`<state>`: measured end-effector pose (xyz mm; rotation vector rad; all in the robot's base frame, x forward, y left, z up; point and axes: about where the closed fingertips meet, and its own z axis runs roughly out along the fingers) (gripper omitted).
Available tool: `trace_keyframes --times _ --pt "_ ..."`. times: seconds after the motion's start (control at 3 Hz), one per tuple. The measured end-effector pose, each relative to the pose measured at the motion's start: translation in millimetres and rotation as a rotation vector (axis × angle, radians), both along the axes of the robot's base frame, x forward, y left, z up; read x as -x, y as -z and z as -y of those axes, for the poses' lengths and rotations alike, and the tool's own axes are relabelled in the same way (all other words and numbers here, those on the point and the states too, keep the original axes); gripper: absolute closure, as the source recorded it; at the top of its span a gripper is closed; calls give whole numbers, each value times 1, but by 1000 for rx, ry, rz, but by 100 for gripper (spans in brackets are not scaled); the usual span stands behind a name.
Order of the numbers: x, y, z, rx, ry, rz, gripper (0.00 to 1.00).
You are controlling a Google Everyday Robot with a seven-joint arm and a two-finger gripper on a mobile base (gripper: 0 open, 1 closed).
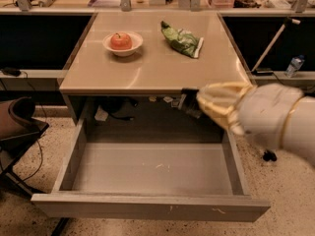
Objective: Place rxbar chocolate into top drawer
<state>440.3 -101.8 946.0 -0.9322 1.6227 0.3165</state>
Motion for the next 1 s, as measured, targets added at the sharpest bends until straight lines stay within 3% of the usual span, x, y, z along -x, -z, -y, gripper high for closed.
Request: trace_keyframes --times 0.33,0.67,1.0 --pt "-16 82 -16 95 4 -5 100" --pt "-30 149 -8 248 36 -18 100" --pt "-42 204 28 346 150 -93 100"
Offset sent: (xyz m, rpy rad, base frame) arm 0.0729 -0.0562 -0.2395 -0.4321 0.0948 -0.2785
